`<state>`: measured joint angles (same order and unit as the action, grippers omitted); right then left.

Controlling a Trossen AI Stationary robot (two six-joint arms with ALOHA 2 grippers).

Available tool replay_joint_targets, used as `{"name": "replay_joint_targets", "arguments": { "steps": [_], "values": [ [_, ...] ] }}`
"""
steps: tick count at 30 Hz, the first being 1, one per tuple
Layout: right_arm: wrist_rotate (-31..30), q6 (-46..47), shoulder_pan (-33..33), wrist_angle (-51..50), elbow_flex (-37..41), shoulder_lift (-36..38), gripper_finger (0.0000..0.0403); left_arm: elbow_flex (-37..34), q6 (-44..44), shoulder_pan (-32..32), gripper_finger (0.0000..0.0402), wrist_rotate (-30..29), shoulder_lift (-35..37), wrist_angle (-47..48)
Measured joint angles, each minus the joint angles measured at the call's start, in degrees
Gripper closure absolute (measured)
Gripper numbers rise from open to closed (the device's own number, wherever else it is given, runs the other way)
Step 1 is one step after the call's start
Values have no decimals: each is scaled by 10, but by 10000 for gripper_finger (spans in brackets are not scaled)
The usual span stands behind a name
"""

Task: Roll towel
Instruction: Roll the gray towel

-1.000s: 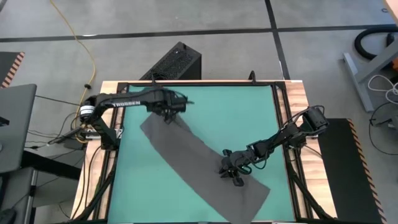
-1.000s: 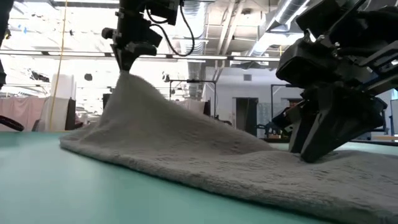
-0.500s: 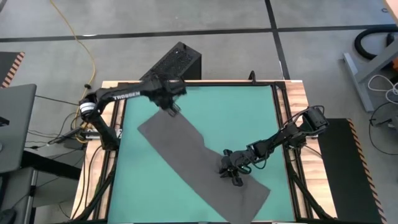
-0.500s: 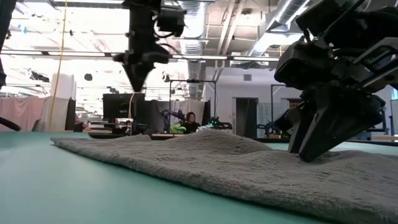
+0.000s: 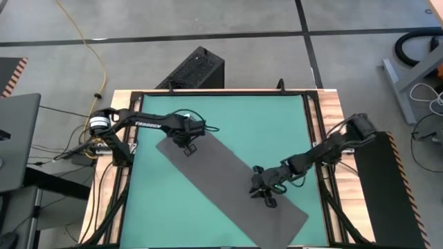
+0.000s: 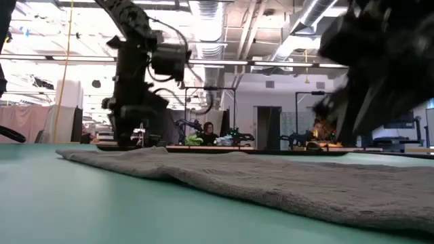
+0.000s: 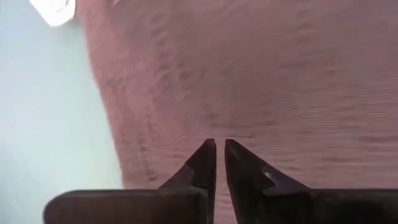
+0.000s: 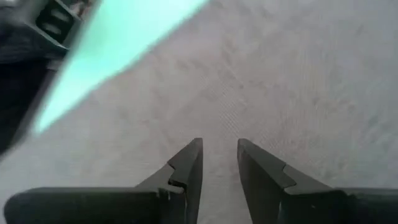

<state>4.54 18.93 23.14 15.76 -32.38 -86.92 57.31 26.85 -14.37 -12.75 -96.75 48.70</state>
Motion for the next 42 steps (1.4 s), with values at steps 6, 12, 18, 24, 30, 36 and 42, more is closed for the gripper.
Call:
{"name": "replay_joint_targets", "arguments": {
  "steps": [6,12,18,24,30,36,42],
  "values": [
    [-87,23,22,-152,1,100,275,-39,15,-20,400,-4,0,-8],
    [-86,57,26,-187,0,59,278,-50,27,-37,401,-53,0,4],
    [-84,82,35,-210,-3,-14,284,-52,50,-75,401,-88,0,29],
    [-87,95,42,-211,-4,-24,284,-47,29,-94,401,-113,1,-42],
    [-81,71,41,-210,0,15,284,-41,-52,-86,401,-126,2,-156],
    [-79,52,40,-214,2,52,284,-36,-88,-93,401,-100,-48,-218],
    [-83,33,41,-198,1,70,285,-29,-79,-115,401,-194,-67,-194]
  ]
}}
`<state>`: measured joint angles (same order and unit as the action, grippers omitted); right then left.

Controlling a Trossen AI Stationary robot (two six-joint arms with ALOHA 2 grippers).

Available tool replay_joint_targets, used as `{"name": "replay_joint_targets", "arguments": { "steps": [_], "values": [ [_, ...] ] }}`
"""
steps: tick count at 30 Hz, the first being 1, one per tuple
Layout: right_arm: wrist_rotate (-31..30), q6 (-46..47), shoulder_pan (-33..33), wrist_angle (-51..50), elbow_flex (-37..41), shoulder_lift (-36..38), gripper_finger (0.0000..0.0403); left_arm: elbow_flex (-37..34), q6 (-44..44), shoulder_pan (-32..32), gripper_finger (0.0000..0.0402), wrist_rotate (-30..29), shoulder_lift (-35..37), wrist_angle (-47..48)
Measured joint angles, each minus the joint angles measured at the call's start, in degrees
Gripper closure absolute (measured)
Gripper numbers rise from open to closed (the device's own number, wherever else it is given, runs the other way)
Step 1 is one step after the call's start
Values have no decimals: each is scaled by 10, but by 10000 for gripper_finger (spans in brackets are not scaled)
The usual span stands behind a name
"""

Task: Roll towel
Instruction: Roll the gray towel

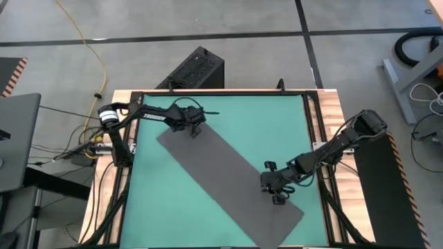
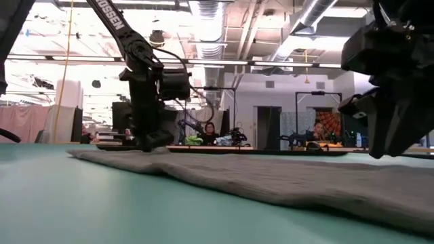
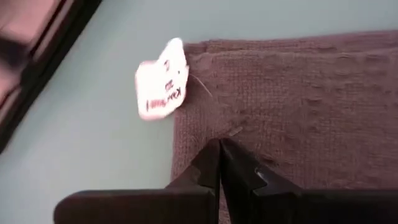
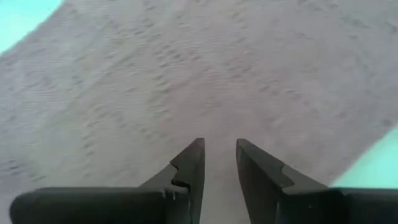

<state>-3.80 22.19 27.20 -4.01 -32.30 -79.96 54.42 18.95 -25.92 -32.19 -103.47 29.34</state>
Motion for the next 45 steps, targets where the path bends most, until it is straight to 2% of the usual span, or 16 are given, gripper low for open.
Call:
{"name": "replay_joint_targets", "arguments": {
  "steps": [4,7,10,13,16,19,27,32,35,39,42,45],
  "values": [
    [20,-1,2,4,-1,-6,285,27,27,-35,401,-9,-1,98],
    [76,-1,7,6,-1,-20,285,37,50,-57,401,41,-2,169],
    [104,-18,10,7,-1,-44,285,34,50,-64,401,92,-1,219],
    [98,-44,-9,-9,-4,-66,285,23,47,-49,401,112,0,239],
    [47,-78,-46,-21,-5,-78,285,14,51,-17,401,132,1,265],
    [2,-121,-102,-26,-5,-78,285,9,63,28,401,165,0,300],
    [-9,-210,-294,-36,-9,-54,285,8,112,190,401,258,-1,336],
    [-9,-271,-419,-40,-22,-56,285,8,195,309,401,269,-1,380],
    [-9,-340,-479,-65,-43,-57,285,8,260,383,401,306,-1,378],
    [10,-421,-529,-93,-86,-58,285,9,331,478,401,365,0,313],
    [31,-465,-536,-112,-131,-57,285,26,381,532,401,393,3,273],
    [50,-500,-526,-203,-196,-57,285,64,407,570,401,400,-2,282]
  ]
}}
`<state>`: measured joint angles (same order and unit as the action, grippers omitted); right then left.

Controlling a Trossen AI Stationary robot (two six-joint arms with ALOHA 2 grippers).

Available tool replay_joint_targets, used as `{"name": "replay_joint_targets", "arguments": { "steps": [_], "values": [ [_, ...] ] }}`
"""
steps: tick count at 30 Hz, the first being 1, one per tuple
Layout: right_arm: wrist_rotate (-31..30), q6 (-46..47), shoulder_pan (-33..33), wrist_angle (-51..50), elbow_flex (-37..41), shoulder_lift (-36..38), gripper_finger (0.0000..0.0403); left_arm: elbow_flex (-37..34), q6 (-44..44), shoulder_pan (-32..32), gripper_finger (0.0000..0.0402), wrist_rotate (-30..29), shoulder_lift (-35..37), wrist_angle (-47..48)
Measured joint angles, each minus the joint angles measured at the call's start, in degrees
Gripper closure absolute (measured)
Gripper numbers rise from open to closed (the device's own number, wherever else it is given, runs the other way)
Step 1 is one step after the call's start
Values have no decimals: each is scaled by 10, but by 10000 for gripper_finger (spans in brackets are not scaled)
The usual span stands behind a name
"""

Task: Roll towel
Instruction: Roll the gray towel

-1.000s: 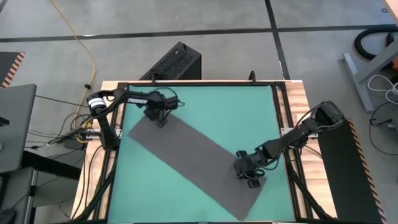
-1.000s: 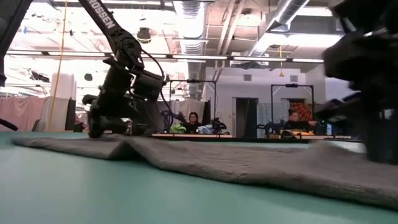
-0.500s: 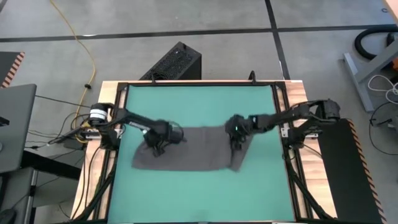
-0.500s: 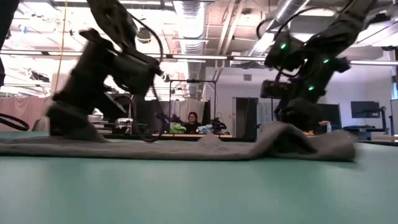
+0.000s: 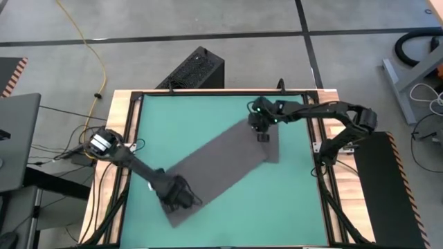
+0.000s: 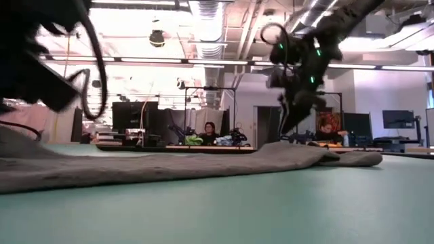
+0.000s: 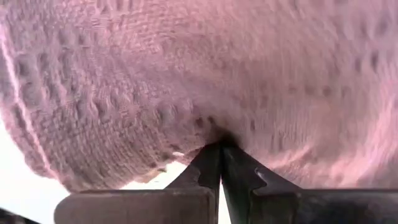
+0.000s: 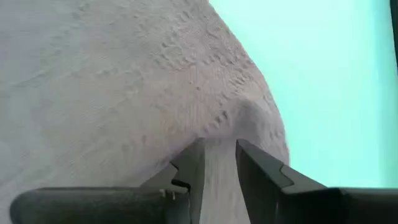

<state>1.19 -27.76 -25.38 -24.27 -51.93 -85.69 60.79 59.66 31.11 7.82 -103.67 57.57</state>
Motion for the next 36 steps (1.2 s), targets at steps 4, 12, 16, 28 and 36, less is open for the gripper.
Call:
{"name": "replay_joint_targets", "arguments": {
  "steps": [4,12,16,28,36],
  "values": [
    [5,37,34,-176,-104,0,285,76,1,27,401,-29,6,88],
    [151,206,171,-299,-105,1,284,146,-43,-9,401,-264,6,115],
    [155,217,236,-304,-35,20,284,86,-97,-52,401,-273,3,-24],
    [80,237,194,-44,170,62,285,-64,-41,-96,401,-196,13,-74],
    [33,129,101,-64,133,29,285,-74,7,-59,401,-89,28,-25]
  ]
}}
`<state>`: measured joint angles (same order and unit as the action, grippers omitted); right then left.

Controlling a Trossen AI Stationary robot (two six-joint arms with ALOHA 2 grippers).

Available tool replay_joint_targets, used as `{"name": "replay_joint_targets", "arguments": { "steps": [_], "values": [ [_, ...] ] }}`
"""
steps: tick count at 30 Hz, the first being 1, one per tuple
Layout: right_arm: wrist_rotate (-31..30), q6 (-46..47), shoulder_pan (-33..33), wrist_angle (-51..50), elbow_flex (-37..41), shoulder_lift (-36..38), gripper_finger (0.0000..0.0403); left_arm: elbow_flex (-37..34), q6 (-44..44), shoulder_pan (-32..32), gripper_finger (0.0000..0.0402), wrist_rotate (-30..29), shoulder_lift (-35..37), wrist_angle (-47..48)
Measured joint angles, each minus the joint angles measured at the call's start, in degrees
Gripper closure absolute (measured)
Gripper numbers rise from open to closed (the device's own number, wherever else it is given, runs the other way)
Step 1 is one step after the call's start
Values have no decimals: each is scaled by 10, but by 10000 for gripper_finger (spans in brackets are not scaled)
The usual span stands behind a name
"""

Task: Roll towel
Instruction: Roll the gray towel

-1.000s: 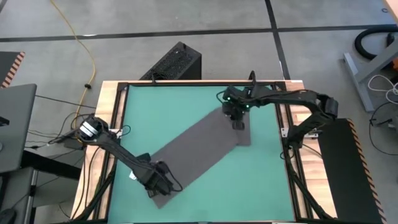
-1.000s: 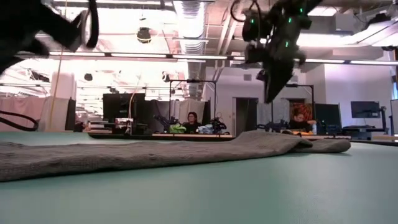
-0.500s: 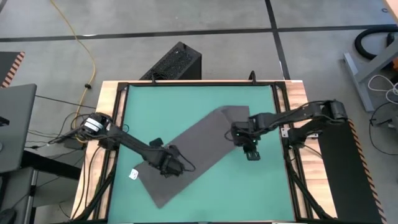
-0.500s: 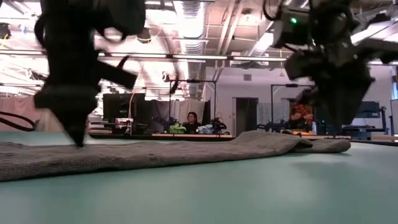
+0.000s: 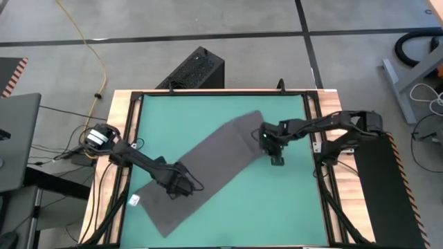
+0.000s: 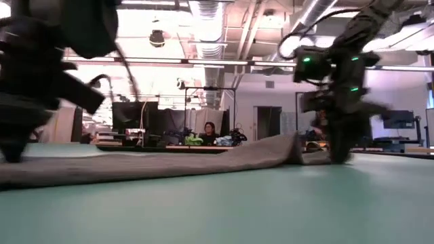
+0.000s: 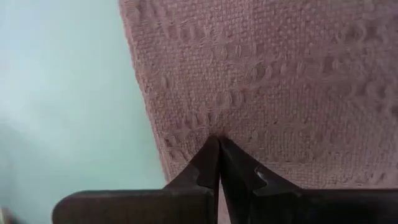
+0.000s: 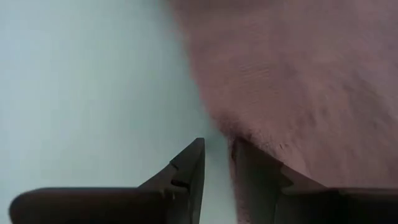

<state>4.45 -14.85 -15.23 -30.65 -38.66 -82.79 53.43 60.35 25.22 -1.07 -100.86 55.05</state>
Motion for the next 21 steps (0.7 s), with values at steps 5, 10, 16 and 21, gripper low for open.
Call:
{"name": "replay_joint_targets", "arguments": {
  "steps": [5,10,16,21],
  "values": [
    [-73,24,-53,173,-67,0,285,-1,68,23,401,44,7,2],
    [-65,50,-61,114,-123,8,285,12,83,52,401,140,7,-37],
    [-42,119,2,-13,-131,57,285,108,-22,47,401,40,7,-26],
    [-29,197,124,6,-81,92,285,190,-165,-7,401,-100,8,-70]
  ]
}}
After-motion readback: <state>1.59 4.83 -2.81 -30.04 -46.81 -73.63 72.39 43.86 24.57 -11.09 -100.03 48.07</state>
